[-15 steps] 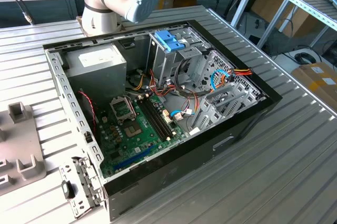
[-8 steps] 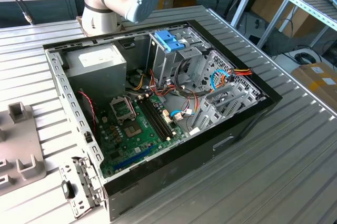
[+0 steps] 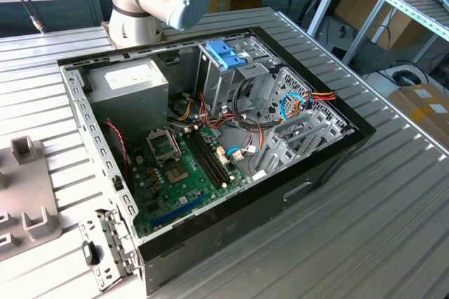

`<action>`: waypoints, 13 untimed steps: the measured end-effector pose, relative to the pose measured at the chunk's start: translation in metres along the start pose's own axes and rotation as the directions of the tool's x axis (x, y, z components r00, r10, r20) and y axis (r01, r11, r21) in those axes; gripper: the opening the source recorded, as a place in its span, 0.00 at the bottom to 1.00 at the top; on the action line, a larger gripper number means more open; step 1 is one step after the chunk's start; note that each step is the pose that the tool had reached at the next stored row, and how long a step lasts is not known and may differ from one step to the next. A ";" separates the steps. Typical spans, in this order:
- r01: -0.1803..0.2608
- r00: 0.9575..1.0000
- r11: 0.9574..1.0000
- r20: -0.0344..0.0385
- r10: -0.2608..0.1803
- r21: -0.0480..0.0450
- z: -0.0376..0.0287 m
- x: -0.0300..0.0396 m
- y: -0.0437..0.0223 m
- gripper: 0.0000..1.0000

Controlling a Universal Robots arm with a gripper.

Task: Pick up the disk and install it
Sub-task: 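Pick up the disk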

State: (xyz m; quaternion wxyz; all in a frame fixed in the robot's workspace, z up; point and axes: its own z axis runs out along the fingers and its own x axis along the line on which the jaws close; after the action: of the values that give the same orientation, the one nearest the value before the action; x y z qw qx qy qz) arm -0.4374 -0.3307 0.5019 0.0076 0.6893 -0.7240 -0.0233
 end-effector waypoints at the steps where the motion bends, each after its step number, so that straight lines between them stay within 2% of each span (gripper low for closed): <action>1: 0.000 1.000 1.000 0.000 0.000 0.000 0.0000 0.0000 -0.0012 0.37; 13: 0.000 1.000 1.000 -0.004 0.000 0.000 -0.0004 -0.0005 -0.0102 0.37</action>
State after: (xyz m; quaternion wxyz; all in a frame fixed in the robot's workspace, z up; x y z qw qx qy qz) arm -0.4272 -0.3307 0.5018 0.0091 0.6893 -0.7241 -0.0216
